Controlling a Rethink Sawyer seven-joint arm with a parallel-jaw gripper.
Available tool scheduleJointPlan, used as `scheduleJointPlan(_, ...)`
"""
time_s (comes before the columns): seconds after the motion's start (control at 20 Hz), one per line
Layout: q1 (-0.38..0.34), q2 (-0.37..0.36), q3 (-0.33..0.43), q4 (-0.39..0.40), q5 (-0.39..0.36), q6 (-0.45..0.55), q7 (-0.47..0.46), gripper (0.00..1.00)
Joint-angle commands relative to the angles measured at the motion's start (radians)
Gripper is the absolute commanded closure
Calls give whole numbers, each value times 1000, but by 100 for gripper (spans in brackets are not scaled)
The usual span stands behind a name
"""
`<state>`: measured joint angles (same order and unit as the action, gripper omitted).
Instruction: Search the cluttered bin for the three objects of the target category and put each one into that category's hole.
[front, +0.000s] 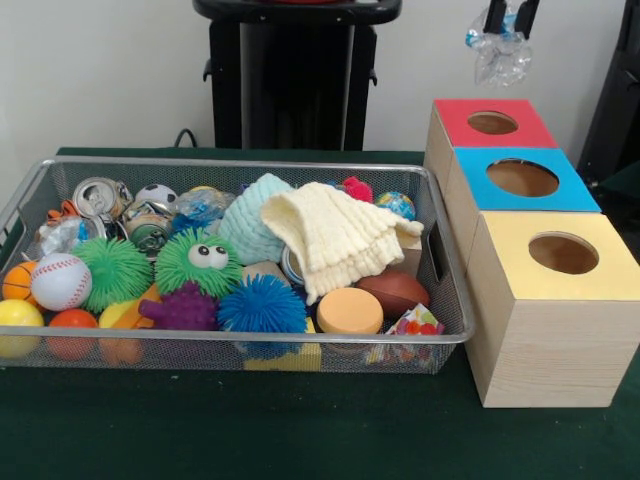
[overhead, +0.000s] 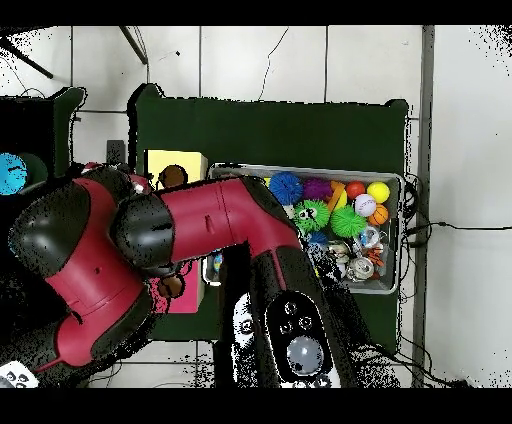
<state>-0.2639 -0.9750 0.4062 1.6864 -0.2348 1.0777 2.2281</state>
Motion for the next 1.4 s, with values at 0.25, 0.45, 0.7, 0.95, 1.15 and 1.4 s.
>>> scheduleJointPlan(0.25, 6, 77, -14, 7, -27, -71, 24, 100)
scheduleJointPlan(0.45, 35, 61, -27, 42, -21, -108, 77, 100)
scheduleJointPlan(0.7, 44, 72, -36, 36, -20, -114, 80, 100)
scheduleJointPlan(0.95, 65, 50, -49, 29, -10, -78, 91, 100)
scheduleJointPlan(1.15, 29, 100, -36, 2, -7, -84, 32, 100)
scheduleJointPlan(1.4, -13, 149, -12, -8, -12, -123, -32, 100)
